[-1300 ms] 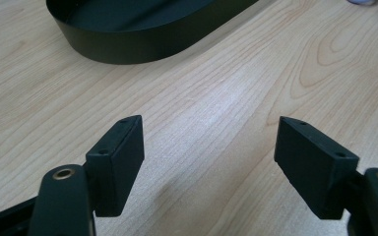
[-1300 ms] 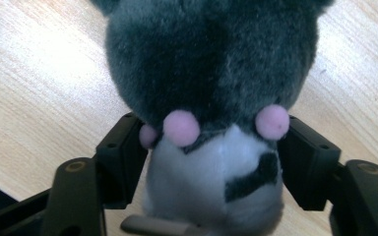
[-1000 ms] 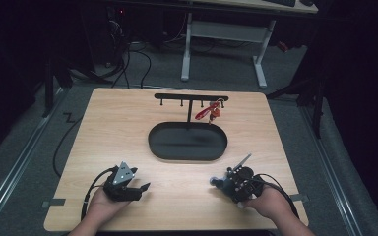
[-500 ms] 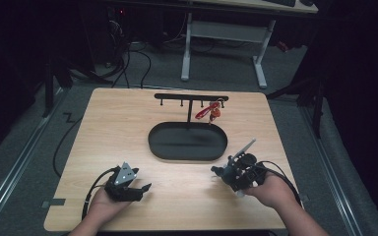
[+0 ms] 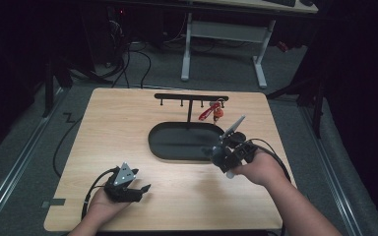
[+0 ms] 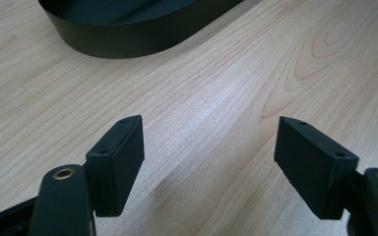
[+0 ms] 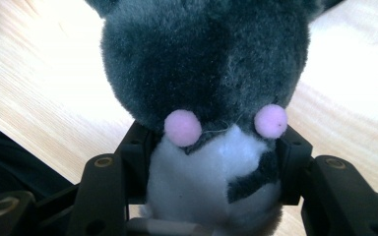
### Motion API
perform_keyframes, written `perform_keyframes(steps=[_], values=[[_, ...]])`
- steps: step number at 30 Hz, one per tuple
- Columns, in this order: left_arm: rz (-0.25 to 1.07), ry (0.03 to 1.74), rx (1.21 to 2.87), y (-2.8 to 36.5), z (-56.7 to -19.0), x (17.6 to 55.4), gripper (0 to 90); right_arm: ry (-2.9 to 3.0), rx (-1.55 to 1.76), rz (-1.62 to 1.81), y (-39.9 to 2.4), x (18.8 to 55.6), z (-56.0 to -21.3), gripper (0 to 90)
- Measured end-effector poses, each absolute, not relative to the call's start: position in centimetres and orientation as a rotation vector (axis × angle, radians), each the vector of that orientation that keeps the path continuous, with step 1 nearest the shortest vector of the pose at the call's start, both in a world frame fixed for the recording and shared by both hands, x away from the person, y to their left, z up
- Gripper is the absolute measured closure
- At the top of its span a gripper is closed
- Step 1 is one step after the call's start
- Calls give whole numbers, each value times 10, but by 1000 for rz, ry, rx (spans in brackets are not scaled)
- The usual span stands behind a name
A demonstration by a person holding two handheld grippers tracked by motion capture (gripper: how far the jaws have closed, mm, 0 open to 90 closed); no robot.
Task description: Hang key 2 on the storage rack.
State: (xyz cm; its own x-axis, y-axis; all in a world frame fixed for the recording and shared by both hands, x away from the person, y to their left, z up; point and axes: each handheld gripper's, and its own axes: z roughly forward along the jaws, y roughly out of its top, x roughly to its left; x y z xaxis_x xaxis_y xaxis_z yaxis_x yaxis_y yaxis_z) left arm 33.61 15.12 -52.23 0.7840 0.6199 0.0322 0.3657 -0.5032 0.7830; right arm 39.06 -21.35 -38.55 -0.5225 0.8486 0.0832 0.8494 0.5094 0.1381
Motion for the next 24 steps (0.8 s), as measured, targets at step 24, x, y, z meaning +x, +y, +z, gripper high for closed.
perform_keyframes(steps=[24], values=[[368, 723, 2150, 150, -522, 339, 277, -2716, -1547, -294, -192, 444, -324, 485]])
